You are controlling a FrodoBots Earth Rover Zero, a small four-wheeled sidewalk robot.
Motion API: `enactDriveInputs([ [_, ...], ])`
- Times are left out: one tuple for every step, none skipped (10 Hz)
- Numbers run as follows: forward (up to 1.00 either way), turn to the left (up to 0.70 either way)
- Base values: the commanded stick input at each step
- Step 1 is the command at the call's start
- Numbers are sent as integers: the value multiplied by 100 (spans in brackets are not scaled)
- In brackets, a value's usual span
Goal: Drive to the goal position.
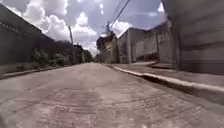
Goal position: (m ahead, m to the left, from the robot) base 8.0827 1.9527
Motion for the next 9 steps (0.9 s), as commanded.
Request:
enactDriveInputs([
  [85, 0],
  [85, 0],
  [85, 0],
  [85, 0],
  [85, 0],
  [85, 0],
  [85, 0],
  [85, 0],
  [85, 0],
])
